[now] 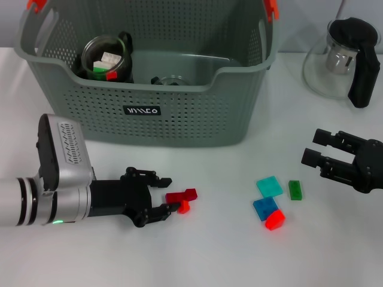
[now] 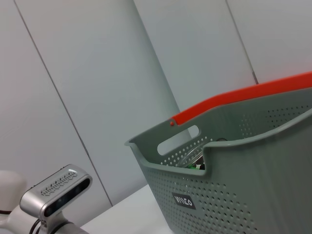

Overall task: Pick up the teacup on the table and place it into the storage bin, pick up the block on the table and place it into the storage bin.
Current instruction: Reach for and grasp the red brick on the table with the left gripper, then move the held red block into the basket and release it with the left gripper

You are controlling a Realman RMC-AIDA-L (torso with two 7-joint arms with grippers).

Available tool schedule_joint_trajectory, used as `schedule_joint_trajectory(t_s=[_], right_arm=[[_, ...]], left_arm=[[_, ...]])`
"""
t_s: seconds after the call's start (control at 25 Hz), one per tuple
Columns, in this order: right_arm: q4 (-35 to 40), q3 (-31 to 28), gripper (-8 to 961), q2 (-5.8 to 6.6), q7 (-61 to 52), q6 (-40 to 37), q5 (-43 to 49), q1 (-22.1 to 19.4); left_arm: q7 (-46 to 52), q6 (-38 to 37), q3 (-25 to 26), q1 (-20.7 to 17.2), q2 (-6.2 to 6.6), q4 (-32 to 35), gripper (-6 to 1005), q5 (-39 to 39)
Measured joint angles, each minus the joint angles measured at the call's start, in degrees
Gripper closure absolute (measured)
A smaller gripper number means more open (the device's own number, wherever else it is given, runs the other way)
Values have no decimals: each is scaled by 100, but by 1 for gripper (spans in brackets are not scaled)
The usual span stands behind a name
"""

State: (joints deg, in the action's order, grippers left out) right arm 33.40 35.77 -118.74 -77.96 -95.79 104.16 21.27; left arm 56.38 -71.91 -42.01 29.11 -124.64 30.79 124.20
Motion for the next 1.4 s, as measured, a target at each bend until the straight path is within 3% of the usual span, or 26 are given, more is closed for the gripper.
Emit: schedule_joint_trajectory(t_s=[0.12, 0.44, 0.64, 0.84, 1.0, 1.16, 1.24, 1.4], right_arm=[[0, 0, 193, 0, 0, -2, 0, 0], [0, 0, 193, 0, 0, -21, 0, 3], [0, 0, 193, 3, 0, -21, 0, 10], [0, 0, 193, 7, 0, -30, -2, 22], [0, 0, 193, 8, 0, -51, -15, 42], [0, 0, 193, 9, 0, -58, -18, 44], [0, 0, 193, 3, 11, -48, -13, 50], [0, 0, 193, -7, 36, -20, -9, 53]], left_arm=[[38, 9, -35, 15, 3, 0, 324, 31], [43, -67, -72, -7, 3, 55, 741, 29], [134, -224, -36, -9, 18, 108, 810, 18], [577, -953, 93, -163, 77, 689, 823, -47], [975, -2195, 565, -276, 344, 1128, 821, 0], [987, -3445, 1394, -266, 572, 1220, 820, 26], [930, -3904, 1720, -216, 623, 1209, 819, -97], [923, -4340, 1908, -110, 637, 1175, 818, -895]])
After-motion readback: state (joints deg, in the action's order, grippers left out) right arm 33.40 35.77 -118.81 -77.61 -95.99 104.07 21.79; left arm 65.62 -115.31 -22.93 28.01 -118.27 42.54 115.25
